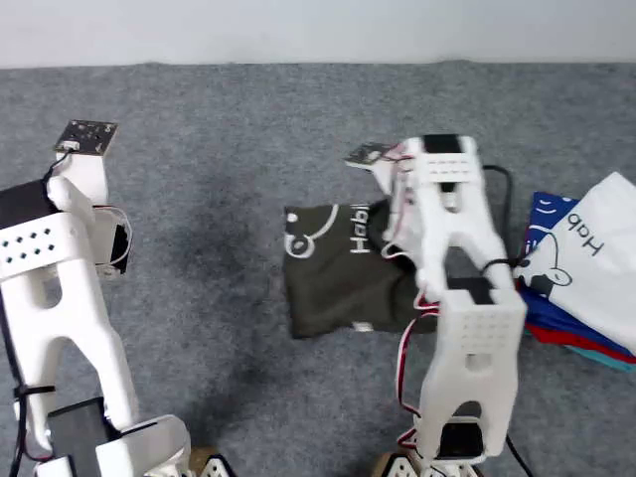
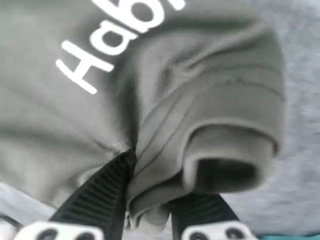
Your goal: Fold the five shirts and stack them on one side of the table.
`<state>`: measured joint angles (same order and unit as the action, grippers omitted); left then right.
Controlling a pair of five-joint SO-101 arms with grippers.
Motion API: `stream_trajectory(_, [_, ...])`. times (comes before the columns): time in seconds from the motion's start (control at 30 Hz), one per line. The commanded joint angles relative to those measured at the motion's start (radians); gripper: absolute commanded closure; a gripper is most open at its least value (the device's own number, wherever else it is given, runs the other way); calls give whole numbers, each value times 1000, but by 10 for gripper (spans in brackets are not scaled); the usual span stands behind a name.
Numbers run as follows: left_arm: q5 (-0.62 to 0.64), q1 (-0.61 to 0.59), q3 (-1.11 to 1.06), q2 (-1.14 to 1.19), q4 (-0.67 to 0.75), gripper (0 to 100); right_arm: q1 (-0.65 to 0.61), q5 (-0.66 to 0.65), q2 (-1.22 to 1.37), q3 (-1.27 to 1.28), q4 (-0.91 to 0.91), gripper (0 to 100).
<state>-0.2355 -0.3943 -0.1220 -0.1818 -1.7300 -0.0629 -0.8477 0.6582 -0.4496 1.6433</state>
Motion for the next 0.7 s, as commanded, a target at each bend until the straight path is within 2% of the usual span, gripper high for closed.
stream_trajectory(0.0, [-3,-6,42,-48,-26,986,82,-336,-77,-68,-67,988])
stream_trajectory(0.07, [-3,-6,41,-48,-26,986,97,-446,-77,-100,-137,988])
stream_trajectory(0.17, [-2,-6,41,-48,-26,986,91,-522,-77,-127,-266,988])
stream_trajectory(0.4, [-2,-6,36,-48,-26,986,28,-526,-38,-130,-437,972])
stream_trajectory(0.5, [-5,-6,5,-48,-26,986,33,-417,-38,-133,-458,879])
stream_trajectory(0.6, [-5,-6,-19,-48,-26,986,33,-187,-39,-181,-449,802])
stream_trajectory(0.67, [-5,-6,-25,-48,-26,986,31,-34,-39,-229,-440,788])
